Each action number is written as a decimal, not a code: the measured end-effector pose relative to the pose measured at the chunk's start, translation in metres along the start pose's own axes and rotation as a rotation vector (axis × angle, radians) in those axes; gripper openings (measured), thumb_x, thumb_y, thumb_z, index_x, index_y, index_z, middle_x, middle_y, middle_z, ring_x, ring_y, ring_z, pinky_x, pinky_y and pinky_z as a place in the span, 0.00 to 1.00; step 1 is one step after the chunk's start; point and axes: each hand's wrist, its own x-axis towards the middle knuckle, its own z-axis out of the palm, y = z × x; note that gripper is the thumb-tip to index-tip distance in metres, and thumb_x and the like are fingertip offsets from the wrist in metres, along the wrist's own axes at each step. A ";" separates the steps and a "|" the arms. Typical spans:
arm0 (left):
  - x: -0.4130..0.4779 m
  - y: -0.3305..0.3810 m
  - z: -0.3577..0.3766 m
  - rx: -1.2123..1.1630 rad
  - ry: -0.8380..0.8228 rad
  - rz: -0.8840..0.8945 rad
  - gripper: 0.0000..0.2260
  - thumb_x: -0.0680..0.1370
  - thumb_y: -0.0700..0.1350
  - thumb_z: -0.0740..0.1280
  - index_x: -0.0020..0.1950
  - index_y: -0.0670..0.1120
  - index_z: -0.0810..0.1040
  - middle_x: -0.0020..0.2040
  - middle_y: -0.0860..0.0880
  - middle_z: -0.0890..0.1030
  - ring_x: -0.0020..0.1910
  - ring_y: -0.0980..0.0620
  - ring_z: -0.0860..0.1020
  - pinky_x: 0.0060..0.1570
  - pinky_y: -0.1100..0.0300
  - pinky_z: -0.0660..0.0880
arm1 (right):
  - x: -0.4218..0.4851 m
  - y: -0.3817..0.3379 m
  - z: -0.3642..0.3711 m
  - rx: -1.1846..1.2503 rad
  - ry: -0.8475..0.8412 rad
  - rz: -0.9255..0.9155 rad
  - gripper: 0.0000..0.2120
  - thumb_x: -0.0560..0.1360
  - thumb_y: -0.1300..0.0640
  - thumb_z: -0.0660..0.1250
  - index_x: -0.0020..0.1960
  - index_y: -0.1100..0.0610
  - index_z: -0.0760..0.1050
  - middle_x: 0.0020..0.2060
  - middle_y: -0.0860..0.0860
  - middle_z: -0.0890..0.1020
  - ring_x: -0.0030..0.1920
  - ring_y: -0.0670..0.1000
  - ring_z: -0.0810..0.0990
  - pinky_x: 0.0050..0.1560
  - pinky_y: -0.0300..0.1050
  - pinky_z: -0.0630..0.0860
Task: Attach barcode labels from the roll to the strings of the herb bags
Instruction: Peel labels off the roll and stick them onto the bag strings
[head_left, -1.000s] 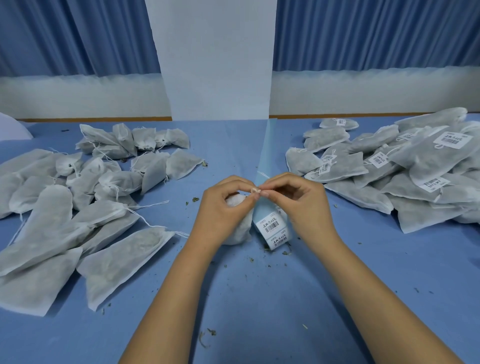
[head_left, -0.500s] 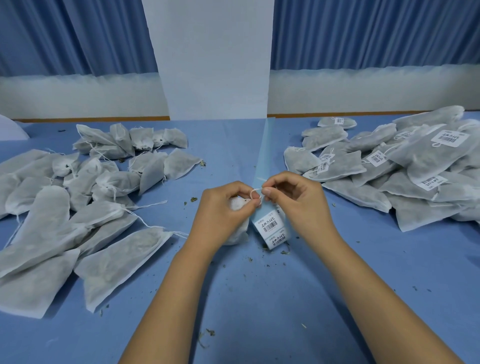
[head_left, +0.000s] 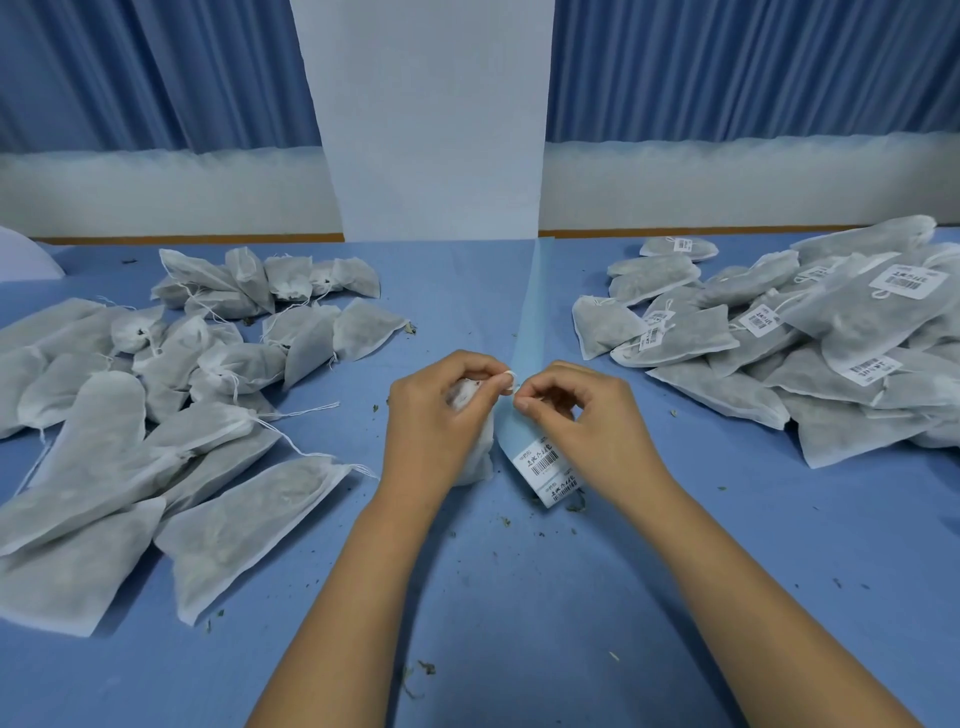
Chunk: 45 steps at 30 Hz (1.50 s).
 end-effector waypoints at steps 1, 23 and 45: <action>0.000 0.000 0.000 0.004 -0.002 0.001 0.11 0.73 0.37 0.73 0.40 0.54 0.79 0.35 0.61 0.82 0.39 0.65 0.80 0.46 0.73 0.72 | 0.000 0.000 0.000 -0.026 0.013 -0.013 0.06 0.72 0.65 0.71 0.38 0.57 0.79 0.34 0.44 0.78 0.33 0.44 0.71 0.38 0.32 0.66; 0.003 0.010 -0.006 -0.400 -0.294 -0.340 0.13 0.76 0.39 0.70 0.34 0.53 0.83 0.32 0.54 0.80 0.29 0.63 0.73 0.33 0.74 0.68 | -0.001 -0.005 -0.003 -0.043 0.116 -0.161 0.05 0.73 0.60 0.65 0.39 0.58 0.76 0.34 0.40 0.75 0.38 0.46 0.70 0.42 0.32 0.63; 0.003 0.007 -0.006 -0.398 -0.318 -0.343 0.07 0.72 0.44 0.70 0.35 0.52 0.84 0.32 0.56 0.80 0.34 0.62 0.76 0.38 0.73 0.70 | -0.003 -0.007 -0.004 -0.019 0.133 -0.155 0.04 0.74 0.63 0.68 0.42 0.57 0.79 0.37 0.40 0.78 0.39 0.45 0.72 0.44 0.34 0.66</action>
